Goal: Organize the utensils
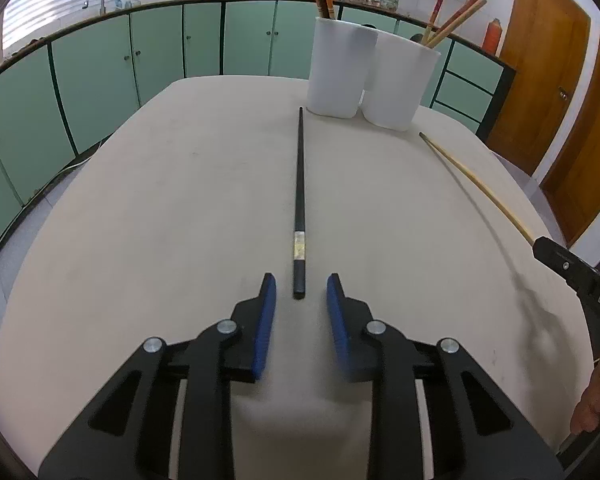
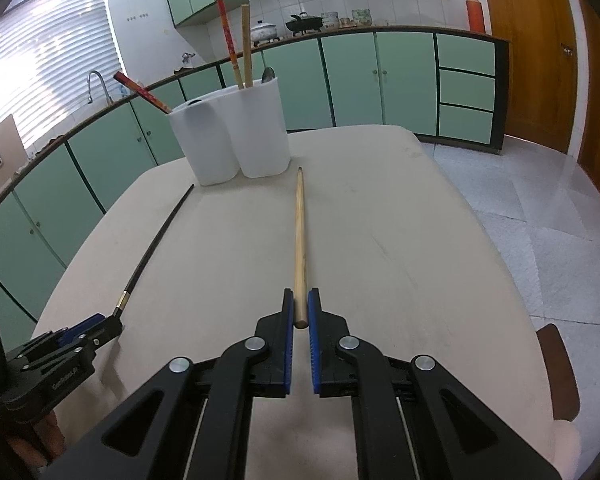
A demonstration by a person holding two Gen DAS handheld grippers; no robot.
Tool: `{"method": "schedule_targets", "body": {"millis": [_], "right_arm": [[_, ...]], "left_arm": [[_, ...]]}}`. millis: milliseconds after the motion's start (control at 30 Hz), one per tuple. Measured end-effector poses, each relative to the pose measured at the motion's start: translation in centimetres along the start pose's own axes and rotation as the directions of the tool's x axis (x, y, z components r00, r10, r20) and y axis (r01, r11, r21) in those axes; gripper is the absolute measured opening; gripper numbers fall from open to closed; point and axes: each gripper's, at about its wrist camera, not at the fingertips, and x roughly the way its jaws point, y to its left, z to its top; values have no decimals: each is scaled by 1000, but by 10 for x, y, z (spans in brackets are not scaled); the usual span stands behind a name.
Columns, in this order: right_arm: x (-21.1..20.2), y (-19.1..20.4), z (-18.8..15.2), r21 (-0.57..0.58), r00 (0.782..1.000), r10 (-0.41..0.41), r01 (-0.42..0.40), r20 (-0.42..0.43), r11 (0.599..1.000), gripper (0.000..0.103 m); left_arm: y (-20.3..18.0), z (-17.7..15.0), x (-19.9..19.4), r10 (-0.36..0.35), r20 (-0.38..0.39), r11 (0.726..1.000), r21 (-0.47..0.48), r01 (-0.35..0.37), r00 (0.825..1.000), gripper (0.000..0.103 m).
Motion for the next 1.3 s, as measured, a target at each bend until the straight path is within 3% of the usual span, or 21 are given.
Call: {"method": "schedule_targets", "body": {"millis": [133, 367, 633, 933, 1300], "right_arm": [[1, 0, 2, 1, 1000, 3, -3, -4, 1000, 7], [-1, 1, 9, -15, 1000, -10, 10, 11, 1000, 7], [-11, 6, 21, -53, 998, -29, 32, 50, 998, 7], [-41, 9, 55, -69, 992, -7, 16, 129, 998, 7], [-77, 15, 127, -83, 972, 89, -72, 218, 994, 7]], "left_arm": [[-3, 4, 4, 2, -8, 1000, 4, -2, 1000, 6], [-4, 10, -3, 2, 18, 1000, -1, -2, 1000, 6], [-5, 29, -39, 23, 137, 999, 28, -27, 990, 6], [-7, 65, -84, -5, 272, 1000, 19, 0, 962, 6], [-22, 124, -124, -82, 387, 997, 43, 71, 919, 6]]}}
